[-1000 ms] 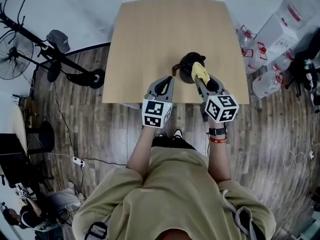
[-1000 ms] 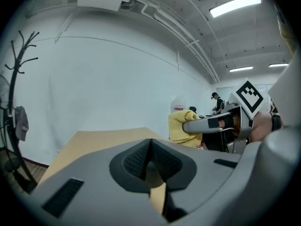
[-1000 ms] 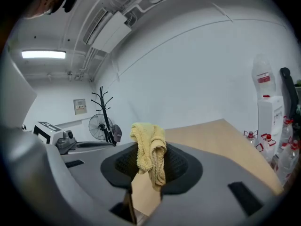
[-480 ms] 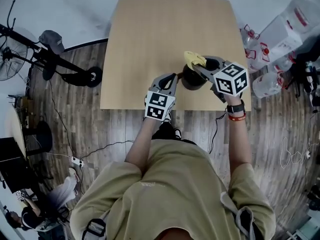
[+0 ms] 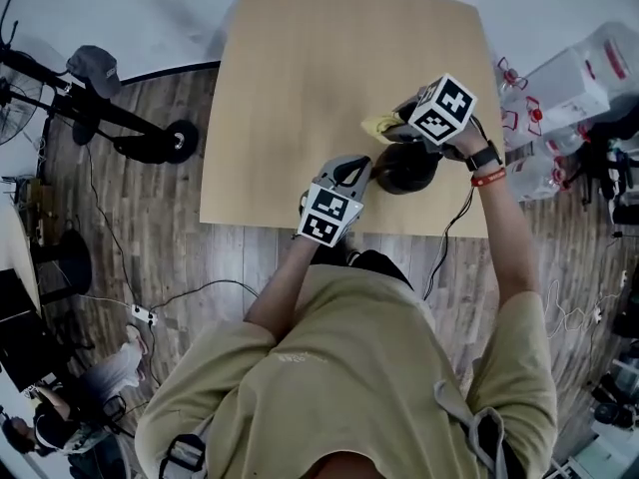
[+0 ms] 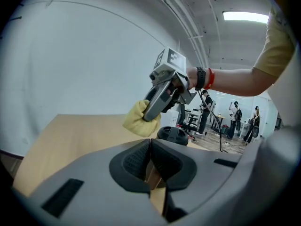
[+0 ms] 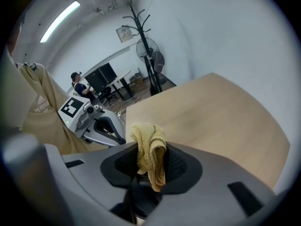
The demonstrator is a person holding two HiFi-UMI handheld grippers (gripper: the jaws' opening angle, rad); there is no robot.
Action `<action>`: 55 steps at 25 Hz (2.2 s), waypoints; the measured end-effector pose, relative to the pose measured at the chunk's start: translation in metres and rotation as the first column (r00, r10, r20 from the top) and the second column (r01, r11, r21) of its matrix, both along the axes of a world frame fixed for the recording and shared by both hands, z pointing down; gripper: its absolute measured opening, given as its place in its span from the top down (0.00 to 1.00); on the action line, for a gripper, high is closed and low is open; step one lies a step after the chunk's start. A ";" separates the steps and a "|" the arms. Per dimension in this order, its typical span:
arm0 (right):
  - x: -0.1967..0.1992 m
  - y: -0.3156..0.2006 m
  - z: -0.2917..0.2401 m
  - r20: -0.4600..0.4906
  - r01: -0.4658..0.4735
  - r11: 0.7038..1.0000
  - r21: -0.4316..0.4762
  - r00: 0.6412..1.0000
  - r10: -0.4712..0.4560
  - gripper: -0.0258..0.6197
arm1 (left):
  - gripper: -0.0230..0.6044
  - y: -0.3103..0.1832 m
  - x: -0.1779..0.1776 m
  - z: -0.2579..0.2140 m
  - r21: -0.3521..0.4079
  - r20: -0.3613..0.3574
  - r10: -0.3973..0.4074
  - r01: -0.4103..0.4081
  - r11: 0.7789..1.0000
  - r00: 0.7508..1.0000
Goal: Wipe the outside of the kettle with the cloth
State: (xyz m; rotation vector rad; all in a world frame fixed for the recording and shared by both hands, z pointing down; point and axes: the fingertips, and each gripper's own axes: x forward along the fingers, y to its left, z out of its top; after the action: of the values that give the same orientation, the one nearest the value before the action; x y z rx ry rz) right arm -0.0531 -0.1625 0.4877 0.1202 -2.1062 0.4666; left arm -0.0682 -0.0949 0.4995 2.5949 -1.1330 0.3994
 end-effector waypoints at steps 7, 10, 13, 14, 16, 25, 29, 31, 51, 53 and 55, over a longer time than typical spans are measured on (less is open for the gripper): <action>0.003 -0.004 0.056 -0.197 0.269 0.958 -0.103 0.938 -0.284 0.76 | 0.92 -0.017 0.004 -0.003 -0.020 -0.014 -0.048 0.047 0.999 0.999; 0.000 0.004 0.075 -0.204 0.365 0.918 -0.152 0.897 -0.391 0.76 | 0.92 -0.017 0.004 -0.009 -0.014 -0.014 -0.079 0.078 0.997 0.997; -0.001 -0.004 0.086 -0.211 0.393 0.906 -0.160 0.883 -0.420 0.76 | 0.92 -0.021 0.008 -0.009 -0.006 -0.003 -0.094 0.094 0.996 0.996; 0.001 -0.007 0.089 -0.213 0.390 0.906 -0.161 0.883 -0.418 0.76 | 0.92 -0.022 0.012 -0.009 -0.003 0.000 -0.094 0.094 0.996 0.996; 0.008 -0.013 0.094 -0.205 0.373 0.913 -0.167 0.892 -0.402 0.76 | 0.92 -0.021 0.020 -0.012 0.003 0.000 -0.097 0.097 0.995 0.995; 0.040 -0.045 0.090 -0.068 0.191 0.960 -0.206 0.976 -0.208 0.76 | 0.92 -0.031 0.041 -0.031 0.035 -0.005 -0.075 0.075 0.997 0.997; 0.067 -0.060 0.088 -0.024 0.112 0.972 -0.208 0.993 -0.120 0.76 | 0.92 -0.038 0.057 -0.035 0.044 -0.006 -0.044 0.044 0.998 0.999; 0.081 -0.065 0.088 -0.009 0.080 0.976 -0.203 0.996 -0.083 0.76 | 0.92 -0.040 0.066 -0.036 0.047 -0.005 -0.024 0.024 0.999 1.000; 0.203 -0.011 0.096 0.091 -0.256 0.947 -0.194 0.957 0.277 0.76 | 0.92 -0.030 0.120 -0.034 0.063 0.003 0.120 -0.120 0.991 0.993; 0.209 -0.001 0.095 0.102 -0.280 0.943 -0.182 0.948 0.301 0.76 | 0.92 -0.028 0.122 -0.033 0.067 0.005 0.129 -0.129 0.989 0.992; 0.213 0.010 0.093 0.108 -0.303 0.936 -0.177 0.940 0.324 0.76 | 0.92 -0.028 0.124 -0.033 0.069 0.007 0.135 -0.135 0.988 0.991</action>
State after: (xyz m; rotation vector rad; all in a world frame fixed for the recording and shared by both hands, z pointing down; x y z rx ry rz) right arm 0.1604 -0.1522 0.5809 0.3460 -2.1817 0.8527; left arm 0.0556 -0.1225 0.4664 2.7424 -0.9910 0.3980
